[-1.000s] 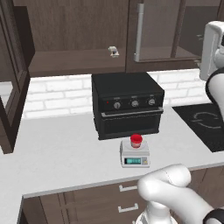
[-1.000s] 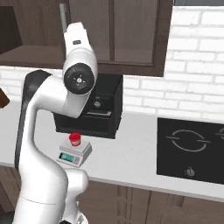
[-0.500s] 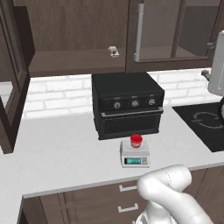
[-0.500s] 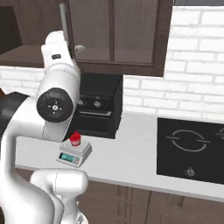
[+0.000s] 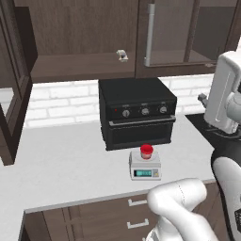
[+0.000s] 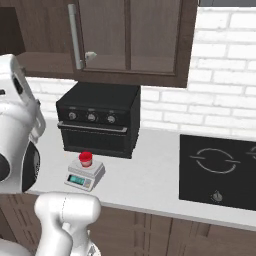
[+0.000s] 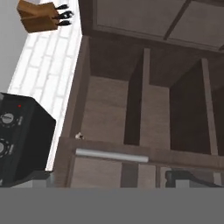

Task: Pick the jam and place it on the digital scale for weighing, and close the cabinet.

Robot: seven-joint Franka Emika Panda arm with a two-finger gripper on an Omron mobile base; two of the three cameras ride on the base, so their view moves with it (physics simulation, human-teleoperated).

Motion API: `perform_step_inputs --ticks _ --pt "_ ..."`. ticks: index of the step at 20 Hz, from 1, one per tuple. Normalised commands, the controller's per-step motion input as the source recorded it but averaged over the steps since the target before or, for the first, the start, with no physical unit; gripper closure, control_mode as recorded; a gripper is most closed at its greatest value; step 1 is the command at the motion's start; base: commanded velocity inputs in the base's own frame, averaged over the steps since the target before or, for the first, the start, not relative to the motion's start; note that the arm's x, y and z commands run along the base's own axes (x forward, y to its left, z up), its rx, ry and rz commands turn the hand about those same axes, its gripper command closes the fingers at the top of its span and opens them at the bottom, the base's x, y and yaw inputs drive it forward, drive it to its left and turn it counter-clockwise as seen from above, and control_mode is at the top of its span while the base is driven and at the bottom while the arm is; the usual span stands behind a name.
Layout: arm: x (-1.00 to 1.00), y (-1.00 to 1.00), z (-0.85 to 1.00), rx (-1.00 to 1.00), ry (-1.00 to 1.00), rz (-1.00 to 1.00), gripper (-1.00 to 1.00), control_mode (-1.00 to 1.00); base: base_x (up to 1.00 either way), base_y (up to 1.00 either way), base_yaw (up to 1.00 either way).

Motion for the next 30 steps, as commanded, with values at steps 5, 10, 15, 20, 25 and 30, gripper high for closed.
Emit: perform_step_inputs --ticks 5,10,15,20,25,30 --pt "-0.76 0.98 -0.15 0.01 0.0 0.0 -1.0 -1.0 0.0 0.0 0.0" --pt "-0.99 1.0 -0.06 0.0 0.0 0.03 -1.0 -1.0 0.0 0.0 0.0" --pt "-0.93 1.0 -0.17 0.0 -0.01 0.0 -1.0 -1.0 0.0 0.0 0.0" --pt "-0.69 1.0 -0.09 0.01 -0.02 -0.01 -1.0 -1.0 0.0 0.0 0.0" --pt "-0.58 1.0 -0.01 0.09 0.0 -0.02 -1.0 -1.0 0.0 0.0 0.0" --pt "-0.16 1.0 -0.03 0.03 0.0 -0.05 -1.0 -1.0 0.0 0.0 0.0"
